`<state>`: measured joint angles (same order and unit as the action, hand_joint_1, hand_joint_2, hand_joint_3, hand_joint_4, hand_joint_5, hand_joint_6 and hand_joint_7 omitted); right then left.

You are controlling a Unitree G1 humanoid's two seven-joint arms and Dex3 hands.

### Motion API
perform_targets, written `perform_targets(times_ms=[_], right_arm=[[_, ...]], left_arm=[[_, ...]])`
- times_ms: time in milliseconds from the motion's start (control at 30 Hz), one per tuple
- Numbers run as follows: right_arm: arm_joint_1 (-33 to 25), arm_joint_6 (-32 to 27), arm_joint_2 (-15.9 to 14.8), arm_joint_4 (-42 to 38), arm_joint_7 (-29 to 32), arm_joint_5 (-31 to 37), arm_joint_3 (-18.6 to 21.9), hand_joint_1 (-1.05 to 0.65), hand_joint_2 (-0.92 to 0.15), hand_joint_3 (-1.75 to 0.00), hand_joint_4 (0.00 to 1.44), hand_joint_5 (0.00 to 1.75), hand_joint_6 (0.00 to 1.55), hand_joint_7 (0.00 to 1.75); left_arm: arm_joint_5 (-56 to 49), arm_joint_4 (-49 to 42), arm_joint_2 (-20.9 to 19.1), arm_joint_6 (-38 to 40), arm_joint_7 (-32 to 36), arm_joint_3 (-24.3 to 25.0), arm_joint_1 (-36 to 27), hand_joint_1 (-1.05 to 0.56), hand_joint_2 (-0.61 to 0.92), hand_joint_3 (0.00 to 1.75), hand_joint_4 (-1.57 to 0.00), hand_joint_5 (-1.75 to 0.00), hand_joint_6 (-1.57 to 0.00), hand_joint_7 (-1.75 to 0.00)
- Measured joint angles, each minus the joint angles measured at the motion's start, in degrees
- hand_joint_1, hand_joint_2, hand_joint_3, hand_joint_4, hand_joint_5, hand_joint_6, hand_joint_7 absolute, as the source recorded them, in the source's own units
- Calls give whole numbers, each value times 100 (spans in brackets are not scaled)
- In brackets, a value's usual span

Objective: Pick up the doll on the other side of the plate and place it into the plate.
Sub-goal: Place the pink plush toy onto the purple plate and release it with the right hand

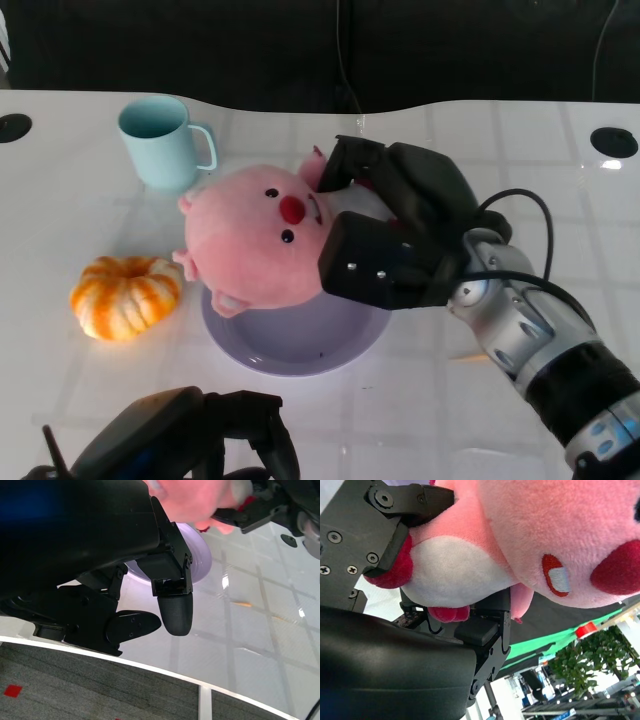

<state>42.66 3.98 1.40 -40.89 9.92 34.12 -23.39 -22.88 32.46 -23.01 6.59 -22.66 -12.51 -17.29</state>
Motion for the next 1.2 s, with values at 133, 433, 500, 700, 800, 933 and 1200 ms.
perform_targets(times_ms=[133,433,500,700,800,933,1200], right_arm=[[4,-64,26,-57,-189,2,-47,-31,-80,-31,68,82,82,14],[-121,-471,-245,541,-1005,161,-369,-54,-92,-18,26,38,38,0],[-180,-499,-336,717,-1146,161,-410,-56,-92,-18,22,37,28,0],[-329,-725,-520,1130,-1612,189,-494,-58,-92,-17,18,36,25,1],[-379,-867,-605,1420,-1822,270,-534,-60,-92,-18,16,36,24,0],[-513,-987,-726,1991,-2021,361,-555,-62,-92,-19,16,38,25,1],[-1088,-1051,-1031,3415,-2295,347,-426,-62,-92,-23,15,60,32,4]], left_arm=[[1,0,8,-45,1,-8,-28,-14,83,53,-69,-163,-73,-104],[-11,67,6,-117,33,9,-158,-15,83,53,-69,-164,-72,-105],[-44,125,3,-116,33,10,-163,-15,83,53,-70,-164,-72,-105],[-116,142,6,-88,32,10,-158,-16,82,53,-69,-164,-73,-104],[-128,144,5,-71,32,7,-156,-15,82,53,-69,-164,-73,-104],[-125,168,5,-66,31,12,-163,-16,83,53,-70,-164,-74,-104],[-127,305,-2,118,15,16,-159,-16,82,54,-70,-166,-74,-105]])
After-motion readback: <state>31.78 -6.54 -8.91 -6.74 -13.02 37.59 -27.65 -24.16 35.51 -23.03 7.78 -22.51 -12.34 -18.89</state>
